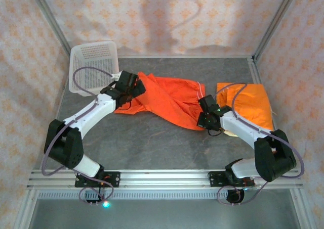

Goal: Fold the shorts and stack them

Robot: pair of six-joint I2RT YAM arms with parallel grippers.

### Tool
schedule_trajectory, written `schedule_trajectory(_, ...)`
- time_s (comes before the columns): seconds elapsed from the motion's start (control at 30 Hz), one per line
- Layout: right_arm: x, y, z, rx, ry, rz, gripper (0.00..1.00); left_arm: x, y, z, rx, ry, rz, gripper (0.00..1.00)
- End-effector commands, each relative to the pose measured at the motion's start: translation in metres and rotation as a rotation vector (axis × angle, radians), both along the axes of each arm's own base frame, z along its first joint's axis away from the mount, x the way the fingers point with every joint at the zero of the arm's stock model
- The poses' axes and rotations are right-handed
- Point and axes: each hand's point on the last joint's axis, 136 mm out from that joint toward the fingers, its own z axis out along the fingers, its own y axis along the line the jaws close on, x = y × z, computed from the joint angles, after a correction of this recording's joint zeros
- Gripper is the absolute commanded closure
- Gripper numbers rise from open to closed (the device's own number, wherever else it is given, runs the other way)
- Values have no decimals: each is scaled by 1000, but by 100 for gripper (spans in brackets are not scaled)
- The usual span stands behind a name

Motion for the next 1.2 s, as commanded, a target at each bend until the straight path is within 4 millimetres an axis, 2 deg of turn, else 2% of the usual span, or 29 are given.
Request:
schedule_trajectory(0.0,3,-18,6,-114,-13,-10,100,23,-7,9,45,14,-16,0)
schedule_trajectory(0.17,2,-18,1,-115,-9,0,100,62,-17,0,156,103,-21,3)
schedule_trajectory(0.27,4,-16,0,-105,-12,1,100,83,-25,-28,199,177,-35,7)
schedule_trajectory(0.5,7,-13,2,-102,-11,18,100,125,-40,-57,254,240,-59,23)
schedule_trajectory(0.6,7,-13,2,-107,-10,23,100,136,-40,-66,287,267,-61,40)
schedule_trajectory(0.67,7,-15,2,-110,-9,22,100,138,-40,-69,306,282,-63,55)
schedule_trajectory(0.7,7,-16,2,-112,-8,20,100,138,-40,-67,308,283,-65,66)
schedule_trajectory(0.73,7,-16,2,-113,-9,21,100,138,-39,-60,307,274,-62,77)
schedule_trajectory(0.77,8,-17,4,-111,-13,17,100,137,-38,-51,306,261,-58,84)
schedule_trajectory(0.83,11,-17,7,-104,-22,14,100,134,-34,-21,302,213,-49,99)
schedule_trajectory(0.97,19,-15,22,-96,-44,18,100,110,-24,64,258,75,-36,100)
schedule_trajectory(1.03,20,-15,31,-92,-59,23,100,82,-15,106,222,-1,-29,100)
schedule_trajectory(1.1,19,-16,39,-87,-73,24,100,45,-3,133,190,-63,-17,100)
schedule_trajectory(1.17,14,-15,42,-73,-75,26,100,5,13,134,173,-81,9,100)
